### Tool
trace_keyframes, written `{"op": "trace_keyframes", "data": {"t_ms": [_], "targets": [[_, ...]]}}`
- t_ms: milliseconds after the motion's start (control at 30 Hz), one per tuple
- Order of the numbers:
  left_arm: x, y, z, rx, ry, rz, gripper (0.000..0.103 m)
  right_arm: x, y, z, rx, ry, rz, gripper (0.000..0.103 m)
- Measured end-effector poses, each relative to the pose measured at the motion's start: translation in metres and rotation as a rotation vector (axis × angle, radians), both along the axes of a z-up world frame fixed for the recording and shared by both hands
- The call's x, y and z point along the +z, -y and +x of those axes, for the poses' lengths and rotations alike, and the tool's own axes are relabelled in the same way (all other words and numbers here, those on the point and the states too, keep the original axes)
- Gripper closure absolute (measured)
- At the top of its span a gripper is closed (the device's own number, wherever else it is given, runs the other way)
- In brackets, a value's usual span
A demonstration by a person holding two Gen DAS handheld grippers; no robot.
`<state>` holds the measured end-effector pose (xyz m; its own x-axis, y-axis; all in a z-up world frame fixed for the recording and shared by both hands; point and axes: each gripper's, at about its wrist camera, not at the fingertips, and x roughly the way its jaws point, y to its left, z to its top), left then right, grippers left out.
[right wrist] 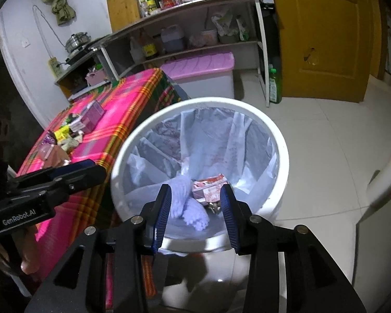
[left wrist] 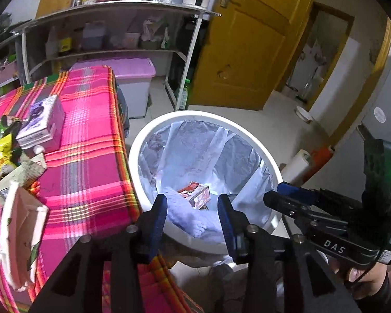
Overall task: Collect trash
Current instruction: 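Carry the wrapper and foam net over the bin and release both, then return to the table and grasp the white paper bag with the left gripper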
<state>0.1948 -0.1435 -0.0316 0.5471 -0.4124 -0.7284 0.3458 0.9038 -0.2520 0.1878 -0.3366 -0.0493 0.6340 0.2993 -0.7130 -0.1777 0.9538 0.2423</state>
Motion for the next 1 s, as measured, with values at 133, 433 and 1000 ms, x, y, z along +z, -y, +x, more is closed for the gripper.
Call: {"op": "trace_keyframes", "data": {"t_ms": [133, 433, 1000], "targets": [[0.01, -0.007, -0.017, 0.012, 0.042, 0.0, 0.063, 0.01, -0.006, -0.01, 0.007, 0.022, 0.006, 0.063], [0.027, -0.037, -0.054, 0.072, 0.121, 0.034, 0.063, 0.027, -0.038, -0.038, 0.075, 0.054, 0.005, 0.063], [0.039, -0.113, -0.11, 0.227, 0.185, 0.069, 0.063, 0.037, -0.094, -0.068, 0.224, 0.074, 0.006, 0.063]]}}
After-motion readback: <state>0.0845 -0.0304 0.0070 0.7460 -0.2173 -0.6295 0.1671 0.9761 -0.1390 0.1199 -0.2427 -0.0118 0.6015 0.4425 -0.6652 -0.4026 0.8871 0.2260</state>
